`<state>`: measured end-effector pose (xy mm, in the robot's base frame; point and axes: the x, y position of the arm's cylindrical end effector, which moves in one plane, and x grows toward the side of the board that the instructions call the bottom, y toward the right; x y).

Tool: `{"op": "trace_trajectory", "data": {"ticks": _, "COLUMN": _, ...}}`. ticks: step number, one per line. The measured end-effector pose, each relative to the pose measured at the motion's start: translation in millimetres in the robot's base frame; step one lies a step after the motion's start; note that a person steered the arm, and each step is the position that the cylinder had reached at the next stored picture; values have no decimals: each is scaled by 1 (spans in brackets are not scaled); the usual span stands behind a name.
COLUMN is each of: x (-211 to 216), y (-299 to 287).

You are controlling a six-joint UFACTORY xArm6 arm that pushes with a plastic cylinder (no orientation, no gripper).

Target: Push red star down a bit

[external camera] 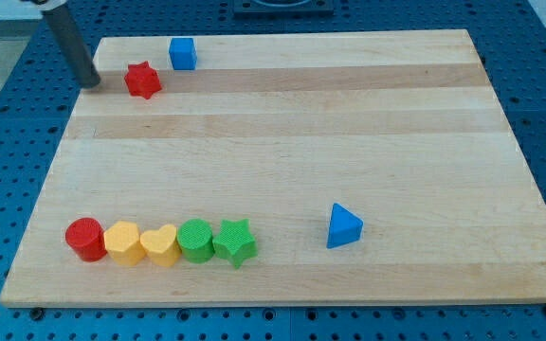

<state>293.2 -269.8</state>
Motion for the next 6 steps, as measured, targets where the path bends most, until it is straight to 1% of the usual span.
{"op": "trace_trajectory", "data": {"ticks": 1, "x": 7, "y": 92}}
{"op": "trace_trajectory", "data": {"ticks": 2, "x": 34, "y": 208}}
{"op": "trace_trajectory", "data": {"ticks": 3, "x": 59, "y": 256}}
{"op": "trace_trajectory", "data": {"ticks": 4, "x": 37, "y": 262}}
{"op": "trace_trajectory", "data": {"ticks": 5, "x": 17, "y": 293}}
{"op": "trace_trajectory", "data": {"ticks": 6, "x": 49, "y": 322}}
